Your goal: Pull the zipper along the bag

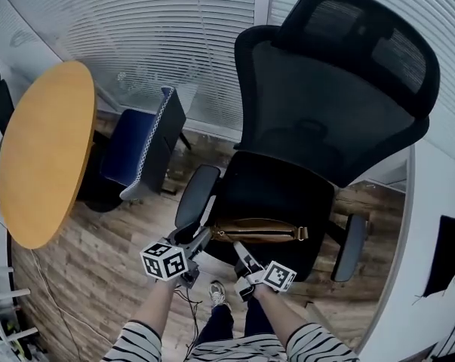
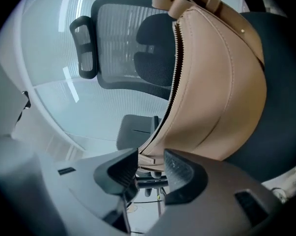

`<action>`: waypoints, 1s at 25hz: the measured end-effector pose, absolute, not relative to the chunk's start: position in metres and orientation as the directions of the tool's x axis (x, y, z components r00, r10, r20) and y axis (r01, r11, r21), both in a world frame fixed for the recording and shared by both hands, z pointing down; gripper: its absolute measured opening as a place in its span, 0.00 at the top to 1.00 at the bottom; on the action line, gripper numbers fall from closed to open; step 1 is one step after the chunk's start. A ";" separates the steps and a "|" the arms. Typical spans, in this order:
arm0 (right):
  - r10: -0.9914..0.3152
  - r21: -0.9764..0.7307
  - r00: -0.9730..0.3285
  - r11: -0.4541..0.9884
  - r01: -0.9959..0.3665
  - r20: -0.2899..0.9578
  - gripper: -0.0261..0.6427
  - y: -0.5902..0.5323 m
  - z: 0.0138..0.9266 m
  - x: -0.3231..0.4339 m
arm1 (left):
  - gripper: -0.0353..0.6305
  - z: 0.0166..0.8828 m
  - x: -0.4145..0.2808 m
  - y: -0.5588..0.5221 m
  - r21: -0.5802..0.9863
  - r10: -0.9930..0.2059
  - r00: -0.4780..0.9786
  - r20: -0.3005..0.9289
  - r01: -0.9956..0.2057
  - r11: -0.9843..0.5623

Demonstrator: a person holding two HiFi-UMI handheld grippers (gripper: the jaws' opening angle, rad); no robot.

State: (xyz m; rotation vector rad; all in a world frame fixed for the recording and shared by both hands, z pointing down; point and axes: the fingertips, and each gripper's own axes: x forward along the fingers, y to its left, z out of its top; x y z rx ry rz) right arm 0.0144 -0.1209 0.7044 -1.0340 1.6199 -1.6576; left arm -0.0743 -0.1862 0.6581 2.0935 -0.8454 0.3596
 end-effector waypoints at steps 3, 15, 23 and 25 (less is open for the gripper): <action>-0.844 -0.996 -0.529 -0.074 -0.054 0.091 0.73 -0.121 0.710 0.013 | 0.69 0.666 -0.072 -0.186 0.632 -0.427 0.737 0.523 -0.672 -0.385; -0.826 -1.000 -0.564 -0.025 0.013 0.014 0.71 -0.121 0.708 -0.006 | 0.87 0.672 -0.075 -0.182 0.685 -0.430 0.758 0.490 -0.640 -0.347; -0.813 -0.998 -0.579 0.064 0.019 -0.064 0.71 -0.122 0.690 -0.007 | 0.87 0.675 -0.076 -0.181 0.670 -0.429 0.750 0.503 -0.652 -0.355; -0.810 -0.996 -0.580 0.083 0.023 -0.081 0.71 -0.124 0.686 -0.007 | 0.87 0.676 -0.077 -0.181 0.670 -0.430 0.750 0.503 -0.653 -0.354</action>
